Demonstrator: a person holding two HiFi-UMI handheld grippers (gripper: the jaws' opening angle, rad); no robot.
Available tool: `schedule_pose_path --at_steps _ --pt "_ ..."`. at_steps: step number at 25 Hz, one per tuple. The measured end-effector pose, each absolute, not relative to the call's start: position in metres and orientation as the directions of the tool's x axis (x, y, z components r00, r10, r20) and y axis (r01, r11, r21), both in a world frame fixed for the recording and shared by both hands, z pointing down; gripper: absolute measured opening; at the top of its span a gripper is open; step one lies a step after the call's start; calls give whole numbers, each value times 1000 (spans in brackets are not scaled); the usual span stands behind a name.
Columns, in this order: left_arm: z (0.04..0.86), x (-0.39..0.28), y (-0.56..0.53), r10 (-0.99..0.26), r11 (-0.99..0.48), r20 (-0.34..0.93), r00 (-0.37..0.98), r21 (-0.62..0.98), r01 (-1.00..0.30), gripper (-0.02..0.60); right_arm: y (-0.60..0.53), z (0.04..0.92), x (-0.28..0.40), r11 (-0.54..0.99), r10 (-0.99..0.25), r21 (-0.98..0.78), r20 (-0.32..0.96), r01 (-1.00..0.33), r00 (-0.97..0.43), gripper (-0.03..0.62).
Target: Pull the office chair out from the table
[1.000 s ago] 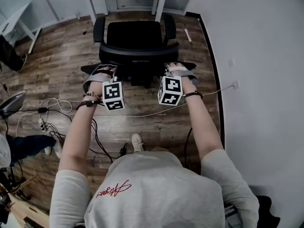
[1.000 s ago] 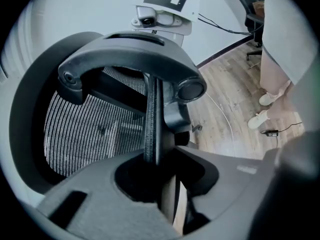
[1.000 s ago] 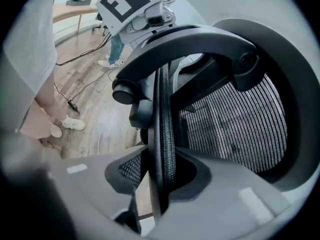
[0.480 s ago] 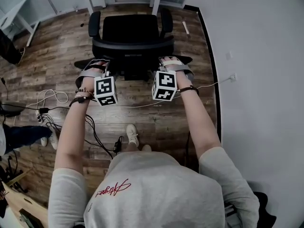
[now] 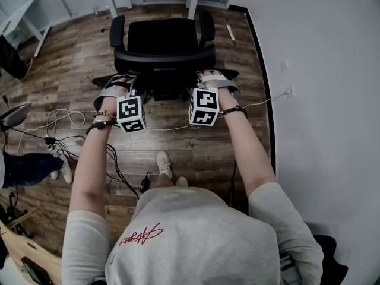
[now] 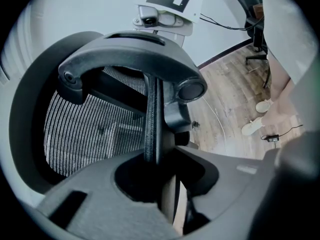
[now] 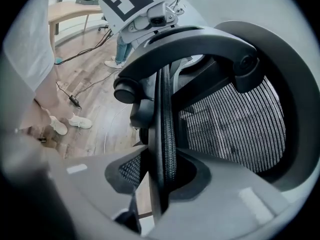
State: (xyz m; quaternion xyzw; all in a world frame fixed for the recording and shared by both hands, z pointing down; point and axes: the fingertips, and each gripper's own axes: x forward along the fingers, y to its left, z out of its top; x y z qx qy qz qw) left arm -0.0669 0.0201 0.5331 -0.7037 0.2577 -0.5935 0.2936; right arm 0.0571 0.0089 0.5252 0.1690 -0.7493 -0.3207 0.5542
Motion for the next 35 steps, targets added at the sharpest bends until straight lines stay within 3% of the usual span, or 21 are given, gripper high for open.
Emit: schedule_pose_path --at_steps 35 --pt "536 -28 121 -703 -701 689 175 -713 -8 95 110 529 94 732 -616 674 717 100 -326 106"
